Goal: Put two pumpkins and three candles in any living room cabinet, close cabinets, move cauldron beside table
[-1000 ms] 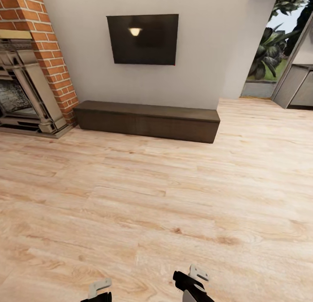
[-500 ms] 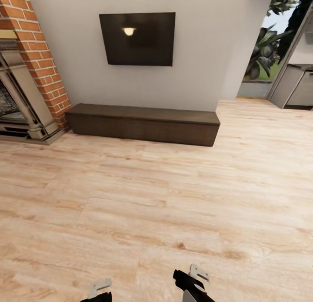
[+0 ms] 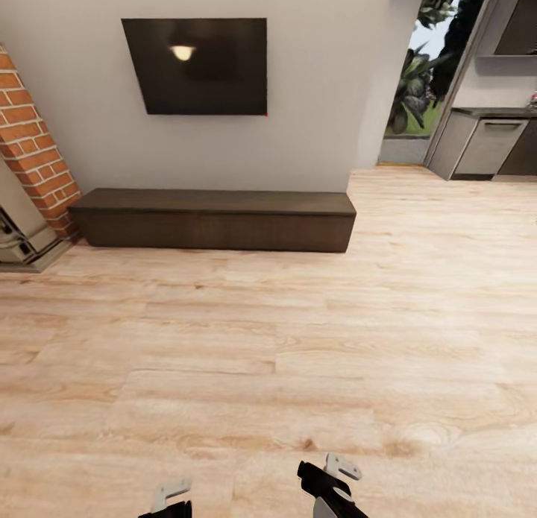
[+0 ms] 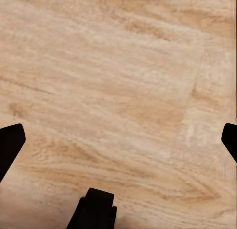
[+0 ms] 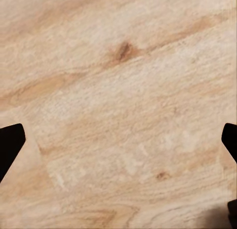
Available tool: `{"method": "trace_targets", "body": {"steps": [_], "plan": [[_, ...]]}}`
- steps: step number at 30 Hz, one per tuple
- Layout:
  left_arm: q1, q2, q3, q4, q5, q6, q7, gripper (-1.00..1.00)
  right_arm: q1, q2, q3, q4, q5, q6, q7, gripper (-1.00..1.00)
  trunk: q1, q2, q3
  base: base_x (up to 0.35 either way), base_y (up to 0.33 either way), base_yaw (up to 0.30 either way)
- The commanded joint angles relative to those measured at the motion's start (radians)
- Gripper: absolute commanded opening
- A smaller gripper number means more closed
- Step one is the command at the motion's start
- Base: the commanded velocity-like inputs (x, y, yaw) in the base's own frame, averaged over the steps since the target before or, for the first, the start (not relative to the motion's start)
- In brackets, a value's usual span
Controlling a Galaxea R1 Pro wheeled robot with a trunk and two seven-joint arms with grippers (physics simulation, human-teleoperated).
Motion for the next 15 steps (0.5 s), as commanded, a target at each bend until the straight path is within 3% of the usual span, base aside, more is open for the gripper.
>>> {"method": "trace_targets", "body": {"steps": [1,6,15], "plan": [[0.000,0.000,-0.007,0.000,0.010,-0.003,0.005,1.00,-0.001,0.000,0.008,0.001,-0.011,-0.007,-0.005,1.00,0.000,0.000,-0.001,0.320,0.041,-0.036],[0.000,0.001,-0.007,0.000,0.010,-0.003,0.005,1.00,-0.001,0.000,0.008,0.001,-0.010,-0.007,-0.006,1.00,0.000,0.000,-0.001,0.321,0.054,-0.011],[0.000,0.000,-0.007,0.000,0.010,-0.003,0.005,1.00,-0.001,0.000,0.008,0.001,-0.010,-0.007,-0.005,1.00,0.000,0.000,-0.001,0.297,0.152,-0.001]]}}
